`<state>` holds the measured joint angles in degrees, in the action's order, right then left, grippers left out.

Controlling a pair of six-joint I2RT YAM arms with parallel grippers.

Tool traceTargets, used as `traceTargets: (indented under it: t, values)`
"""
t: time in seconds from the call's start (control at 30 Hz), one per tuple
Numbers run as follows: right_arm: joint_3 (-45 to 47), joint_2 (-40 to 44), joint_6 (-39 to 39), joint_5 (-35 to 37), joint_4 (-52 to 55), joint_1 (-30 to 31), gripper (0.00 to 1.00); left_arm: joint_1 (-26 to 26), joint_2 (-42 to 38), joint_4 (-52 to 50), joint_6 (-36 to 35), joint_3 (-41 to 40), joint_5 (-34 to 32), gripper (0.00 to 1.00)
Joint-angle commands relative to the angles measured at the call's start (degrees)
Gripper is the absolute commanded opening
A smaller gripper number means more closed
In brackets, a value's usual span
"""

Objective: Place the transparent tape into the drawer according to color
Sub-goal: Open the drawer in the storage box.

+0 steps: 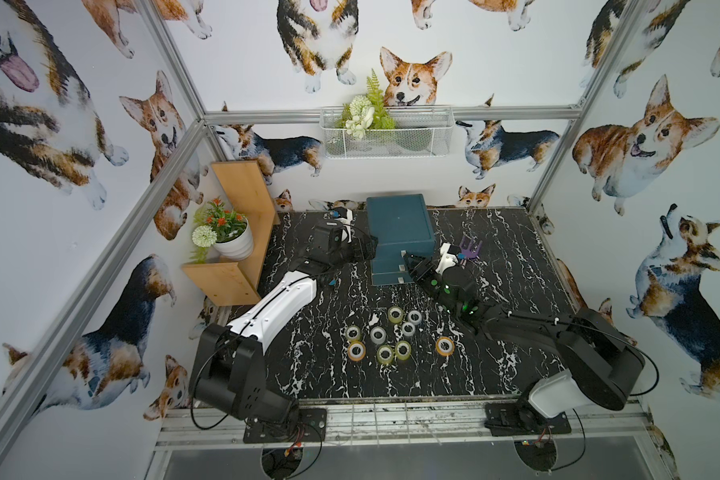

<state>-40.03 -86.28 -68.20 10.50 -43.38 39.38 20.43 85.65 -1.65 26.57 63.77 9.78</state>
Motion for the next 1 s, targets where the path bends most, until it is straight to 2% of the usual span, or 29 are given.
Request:
traceTargets:
  t: [0.0, 0.17, 0.43, 0.7, 0.97]
  values:
    - [-1.16, -1.44, -1.93, 1.28, -3.31, 0.17, 0.49, -0.03, 0.13, -1.16, -0.90, 0.25, -1.31, 0.89]
    - [-3.94, -4.34, -3.00, 0.57, -3.63, 0.35, 0.39, -0.03, 0.22, -1.21, -0.95, -0.09, -1.55, 0.89]
    - [-5.02, -6.18, -3.62, 2.48, -3.65, 1.06, 0.31, -0.03, 0.75, -1.50, -1.08, 0.21, -1.50, 0.89]
    - [-2.36, -4.45, -4.59, 5.58, -6.42, 1.27, 0.35, -0.03, 0.99, -1.60, -1.17, 0.57, -1.21, 0.89]
    - [-4.96, -6.00, -4.25, 5.46, -4.65, 1.30, 0.29, -0.03, 1.45, -1.69, -1.08, 0.74, -1.00, 0.89]
